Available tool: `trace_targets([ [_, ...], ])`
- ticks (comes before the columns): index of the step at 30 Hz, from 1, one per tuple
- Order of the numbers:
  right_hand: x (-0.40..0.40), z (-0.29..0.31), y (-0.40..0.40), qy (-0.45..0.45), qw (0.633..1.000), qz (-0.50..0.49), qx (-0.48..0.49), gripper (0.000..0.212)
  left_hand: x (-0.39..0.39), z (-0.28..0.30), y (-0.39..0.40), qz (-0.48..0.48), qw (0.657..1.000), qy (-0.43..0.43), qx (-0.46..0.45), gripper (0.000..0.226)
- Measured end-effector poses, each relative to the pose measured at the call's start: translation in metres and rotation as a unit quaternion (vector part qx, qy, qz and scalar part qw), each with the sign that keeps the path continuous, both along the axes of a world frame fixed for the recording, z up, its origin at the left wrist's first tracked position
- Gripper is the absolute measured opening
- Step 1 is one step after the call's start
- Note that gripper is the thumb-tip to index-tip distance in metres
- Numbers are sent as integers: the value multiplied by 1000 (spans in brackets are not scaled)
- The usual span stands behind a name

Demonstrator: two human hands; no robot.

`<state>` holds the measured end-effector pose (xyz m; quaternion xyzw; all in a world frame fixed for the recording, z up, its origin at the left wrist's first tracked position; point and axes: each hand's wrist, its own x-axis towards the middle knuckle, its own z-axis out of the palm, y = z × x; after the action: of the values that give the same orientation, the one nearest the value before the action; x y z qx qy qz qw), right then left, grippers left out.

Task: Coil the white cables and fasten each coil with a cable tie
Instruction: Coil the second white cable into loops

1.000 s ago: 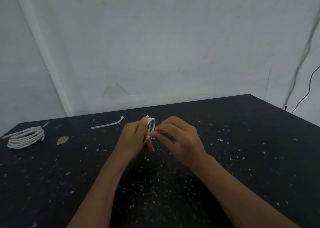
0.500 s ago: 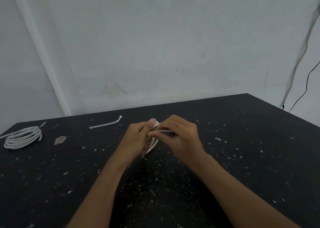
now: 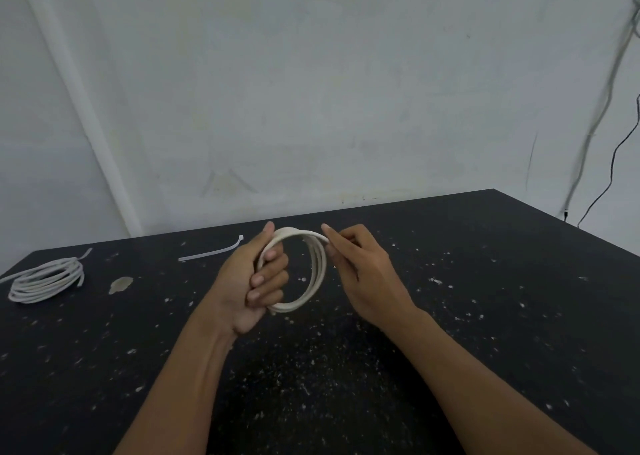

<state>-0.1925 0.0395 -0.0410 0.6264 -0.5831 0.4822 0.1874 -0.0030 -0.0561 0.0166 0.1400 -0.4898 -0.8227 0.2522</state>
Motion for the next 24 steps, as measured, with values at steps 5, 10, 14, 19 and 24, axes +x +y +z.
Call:
trace_targets([
  [5,8,2,2,-145,985,-57,73,30,-7,-3,8,59,993,-63,-85,47],
  [10,16,16,8,-413,906,41,82,11,-8,-2,9,69,995,-51,-44,51],
  [14,24,16,7,-555,810,137,128,11,-12,-3,13,91,995,-25,-38,52],
  [19,30,12,3,-623,746,172,162,17,-15,-6,14,125,990,-16,-66,52],
  [24,37,12,3,-596,764,161,190,23,-19,-8,18,118,990,-27,-79,52],
])
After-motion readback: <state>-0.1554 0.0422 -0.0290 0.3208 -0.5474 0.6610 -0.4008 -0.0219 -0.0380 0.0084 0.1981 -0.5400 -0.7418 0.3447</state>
